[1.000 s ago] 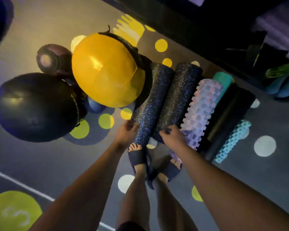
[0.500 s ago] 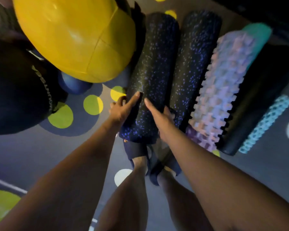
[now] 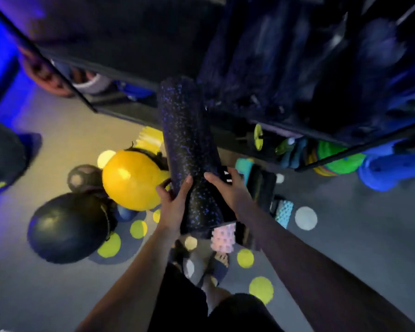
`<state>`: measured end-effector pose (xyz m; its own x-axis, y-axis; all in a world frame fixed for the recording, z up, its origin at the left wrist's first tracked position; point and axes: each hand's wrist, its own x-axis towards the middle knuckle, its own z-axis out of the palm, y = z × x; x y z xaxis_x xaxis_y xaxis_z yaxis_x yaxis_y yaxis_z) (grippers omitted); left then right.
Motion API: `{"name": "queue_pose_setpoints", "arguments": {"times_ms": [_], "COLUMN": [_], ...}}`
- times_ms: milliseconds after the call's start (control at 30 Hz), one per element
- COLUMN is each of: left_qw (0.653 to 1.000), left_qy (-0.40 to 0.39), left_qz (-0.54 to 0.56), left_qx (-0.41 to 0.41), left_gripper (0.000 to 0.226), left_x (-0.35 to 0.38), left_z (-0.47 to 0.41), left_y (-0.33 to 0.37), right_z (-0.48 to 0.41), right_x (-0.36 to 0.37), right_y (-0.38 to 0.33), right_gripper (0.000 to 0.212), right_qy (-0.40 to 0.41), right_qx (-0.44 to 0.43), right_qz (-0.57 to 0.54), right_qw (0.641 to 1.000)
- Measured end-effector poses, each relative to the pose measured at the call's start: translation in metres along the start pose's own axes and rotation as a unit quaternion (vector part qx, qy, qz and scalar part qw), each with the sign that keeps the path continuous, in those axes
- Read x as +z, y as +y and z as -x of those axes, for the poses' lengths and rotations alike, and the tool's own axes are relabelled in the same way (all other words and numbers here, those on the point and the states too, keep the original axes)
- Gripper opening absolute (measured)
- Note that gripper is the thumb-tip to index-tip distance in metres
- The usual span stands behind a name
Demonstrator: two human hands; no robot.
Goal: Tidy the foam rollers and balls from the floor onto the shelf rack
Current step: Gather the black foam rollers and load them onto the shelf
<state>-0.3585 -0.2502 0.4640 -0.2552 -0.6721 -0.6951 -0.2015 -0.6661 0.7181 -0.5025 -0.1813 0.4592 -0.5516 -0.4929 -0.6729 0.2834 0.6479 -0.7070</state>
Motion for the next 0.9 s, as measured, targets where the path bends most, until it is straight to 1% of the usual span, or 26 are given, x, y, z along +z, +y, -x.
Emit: {"name": "queue_pose_setpoints", "arguments": {"times_ms": [33, 133, 200, 300, 367, 400, 500, 533, 600, 667, 733, 800, 867, 900], "left_qw": [1.0, 0.995, 0.989, 0.972, 0.958, 0.952, 0.93, 0.924, 0.917, 0.907, 0.893, 0.883, 0.871, 0.867], "left_qy": [-0.006, -0.025, -0.04, -0.057, -0.074, -0.091, -0.151, -0.171, -0.207, -0.245, -0.271, -0.294, -0.305, -0.304], "left_qz": [-0.004, -0.022, -0.036, -0.078, -0.111, -0.134, -0.204, -0.222, -0.243, -0.26, -0.287, -0.292, -0.281, -0.276], "left_qx": [0.026, 0.097, 0.138, 0.215, 0.253, 0.261, 0.266, 0.262, 0.239, 0.222, 0.215, 0.222, 0.263, 0.281], "left_gripper": [0.067, 0.091, 0.091, 0.087, 0.091, 0.093, 0.091, 0.09, 0.094, 0.1, 0.1, 0.092, 0.083, 0.08], "left_x": [0.01, 0.038, 0.057, 0.091, 0.12, 0.138, 0.191, 0.211, 0.247, 0.281, 0.305, 0.324, 0.347, 0.358], "left_z": [0.008, 0.023, 0.024, 0.017, 0.012, 0.007, 0.002, 0.0, -0.008, -0.023, -0.043, -0.061, -0.079, -0.09], "left_y": [0.021, 0.073, 0.104, 0.146, 0.172, 0.182, 0.205, 0.209, 0.211, 0.204, 0.19, 0.175, 0.159, 0.15], "right_z": [0.004, -0.001, -0.015, 0.011, 0.015, 0.013, -0.001, -0.008, -0.018, -0.03, -0.053, -0.079, -0.108, -0.125], "right_x": [-0.011, -0.039, -0.055, -0.081, -0.104, -0.119, -0.16, -0.175, -0.201, -0.222, -0.239, -0.254, -0.273, -0.282], "right_y": [-0.018, -0.05, -0.064, -0.128, -0.153, -0.162, -0.174, -0.173, -0.172, -0.169, -0.159, -0.143, -0.126, -0.119], "right_gripper": [0.079, 0.089, 0.089, 0.073, 0.057, 0.056, 0.077, 0.08, 0.071, 0.07, 0.064, 0.056, 0.051, 0.053], "right_qy": [0.008, 0.03, 0.035, 0.077, 0.094, 0.108, 0.176, 0.193, 0.204, 0.208, 0.216, 0.24, 0.268, 0.275], "right_qx": [-0.015, -0.048, -0.071, -0.095, -0.099, -0.095, -0.093, -0.091, -0.073, -0.059, -0.043, -0.047, -0.068, -0.075], "right_qz": [-0.012, -0.034, -0.052, -0.103, -0.16, -0.181, -0.208, -0.219, -0.25, -0.283, -0.292, -0.295, -0.288, -0.277], "right_qw": [1.0, 0.998, 0.995, 0.987, 0.978, 0.973, 0.958, 0.952, 0.944, 0.934, 0.931, 0.924, 0.917, 0.918]}}
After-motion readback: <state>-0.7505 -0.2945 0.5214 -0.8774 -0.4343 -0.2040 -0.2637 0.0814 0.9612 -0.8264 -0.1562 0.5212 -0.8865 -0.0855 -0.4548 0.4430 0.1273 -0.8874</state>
